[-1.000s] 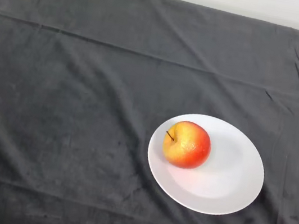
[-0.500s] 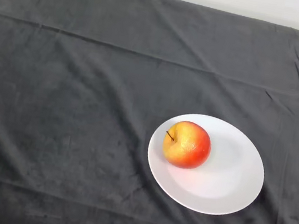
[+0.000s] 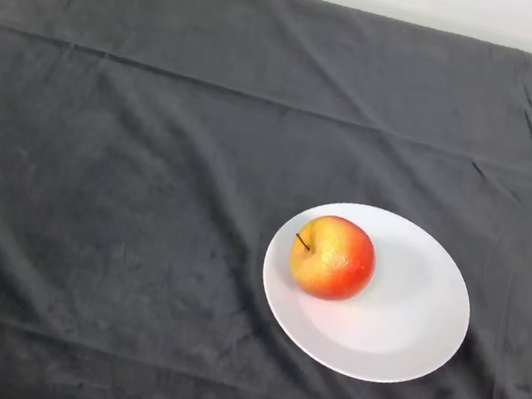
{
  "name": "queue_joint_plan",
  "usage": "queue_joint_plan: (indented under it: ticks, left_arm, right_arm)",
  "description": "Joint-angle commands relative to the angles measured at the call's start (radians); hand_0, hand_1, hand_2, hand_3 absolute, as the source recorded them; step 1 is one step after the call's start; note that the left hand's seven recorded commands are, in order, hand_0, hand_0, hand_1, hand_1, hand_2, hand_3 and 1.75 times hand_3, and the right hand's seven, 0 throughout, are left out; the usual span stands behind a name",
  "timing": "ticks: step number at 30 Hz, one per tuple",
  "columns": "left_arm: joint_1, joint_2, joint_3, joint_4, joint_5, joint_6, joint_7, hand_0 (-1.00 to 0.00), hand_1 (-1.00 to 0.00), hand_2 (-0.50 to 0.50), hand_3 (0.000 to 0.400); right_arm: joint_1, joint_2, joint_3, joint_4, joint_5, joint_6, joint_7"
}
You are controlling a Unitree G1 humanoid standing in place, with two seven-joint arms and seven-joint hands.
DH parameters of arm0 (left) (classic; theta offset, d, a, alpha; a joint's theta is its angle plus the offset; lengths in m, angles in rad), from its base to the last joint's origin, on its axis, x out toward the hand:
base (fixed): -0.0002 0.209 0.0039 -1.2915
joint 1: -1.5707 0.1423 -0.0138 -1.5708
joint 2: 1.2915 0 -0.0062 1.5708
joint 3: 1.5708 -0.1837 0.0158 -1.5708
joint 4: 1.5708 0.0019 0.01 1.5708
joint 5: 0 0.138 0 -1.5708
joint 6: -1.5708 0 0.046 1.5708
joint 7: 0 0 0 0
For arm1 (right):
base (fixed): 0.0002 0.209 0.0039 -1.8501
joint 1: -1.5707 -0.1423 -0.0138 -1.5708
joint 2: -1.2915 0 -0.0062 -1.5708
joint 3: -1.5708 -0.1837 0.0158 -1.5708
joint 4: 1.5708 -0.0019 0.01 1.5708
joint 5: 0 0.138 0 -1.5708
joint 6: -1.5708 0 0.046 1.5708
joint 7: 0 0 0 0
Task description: Move the apple to the plate
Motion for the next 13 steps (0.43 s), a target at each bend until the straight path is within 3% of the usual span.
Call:
queue_joint_plan:
  ticks: [1,13]
  left_arm:
    - [-0.027,-0.014,0.015,0.010,0.021,0.005,-0.009,0.00,0.00,0.00,0.000]
    - [-0.027,-0.014,0.032,0.012,0.030,0.006,-0.017,0.00,0.00,0.00,0.000]
  right_arm:
    - [0.118,0.126,-0.0082,0.056,-0.0118,0.020,-0.0050]
    - [0.118,0.126,-0.0084,0.056,-0.0120,0.020,-0.0051]
